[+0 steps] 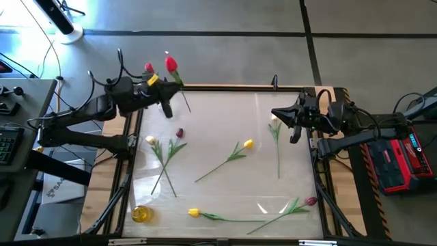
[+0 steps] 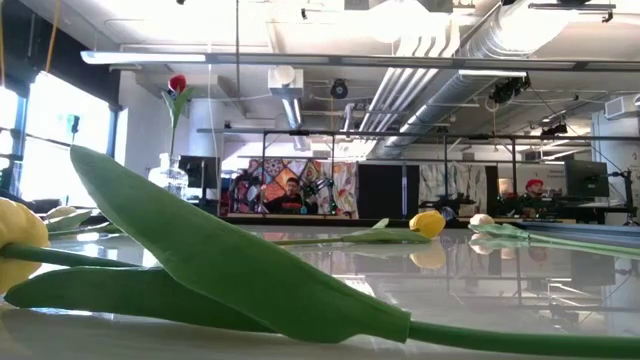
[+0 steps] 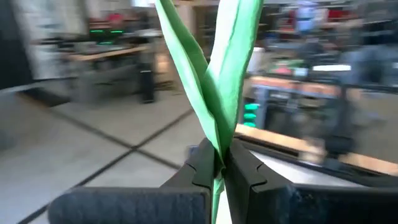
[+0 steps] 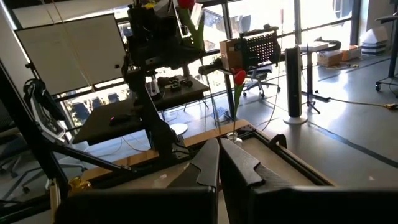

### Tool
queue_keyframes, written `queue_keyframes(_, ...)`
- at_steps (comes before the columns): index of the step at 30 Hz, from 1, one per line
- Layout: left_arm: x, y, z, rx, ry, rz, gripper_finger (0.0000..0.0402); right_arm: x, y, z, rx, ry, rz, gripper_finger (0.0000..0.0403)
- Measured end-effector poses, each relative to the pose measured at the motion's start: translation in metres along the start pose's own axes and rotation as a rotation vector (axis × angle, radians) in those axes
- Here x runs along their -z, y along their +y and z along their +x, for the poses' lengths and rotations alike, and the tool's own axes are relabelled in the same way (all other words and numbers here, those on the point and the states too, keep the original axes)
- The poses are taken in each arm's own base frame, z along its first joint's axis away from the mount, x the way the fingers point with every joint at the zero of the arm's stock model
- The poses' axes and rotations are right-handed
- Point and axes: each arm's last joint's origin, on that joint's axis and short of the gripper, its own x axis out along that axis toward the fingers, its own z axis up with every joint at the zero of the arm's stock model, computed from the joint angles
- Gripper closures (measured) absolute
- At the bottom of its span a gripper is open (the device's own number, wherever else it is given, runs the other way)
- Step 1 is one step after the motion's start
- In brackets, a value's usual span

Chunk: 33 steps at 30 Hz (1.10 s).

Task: Sort flowers into vase by color
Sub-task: Put the red flower into the transparent vase

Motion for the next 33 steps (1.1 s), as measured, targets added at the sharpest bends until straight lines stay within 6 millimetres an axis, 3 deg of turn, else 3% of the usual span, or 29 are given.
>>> queue_keyframes(9,-0.004,0.021,-0.032,-0.350,0.003,0.000,0.0397,0.000,0.000,0.000,0.000,0.000,0.000,0.0402)
queue_keyframes(14,0.002,0.032,-0.052,-0.533,0.077,0.084,0.0397,0.000,0.000,0.000,0.000,0.000,0.000,0.0402)
queue_keyframes(21,0.017,0.041,-0.056,-0.561,0.116,0.063,0.0397,0.000,0.000,0.000,0.001,0.000,0.000,0.0402)
queue_keyframes(33,0.043,0.055,-0.042,-0.492,0.097,-0.006,0.0397,0.000,0.000,0.000,0.000,0.000,0.000,0.0402)
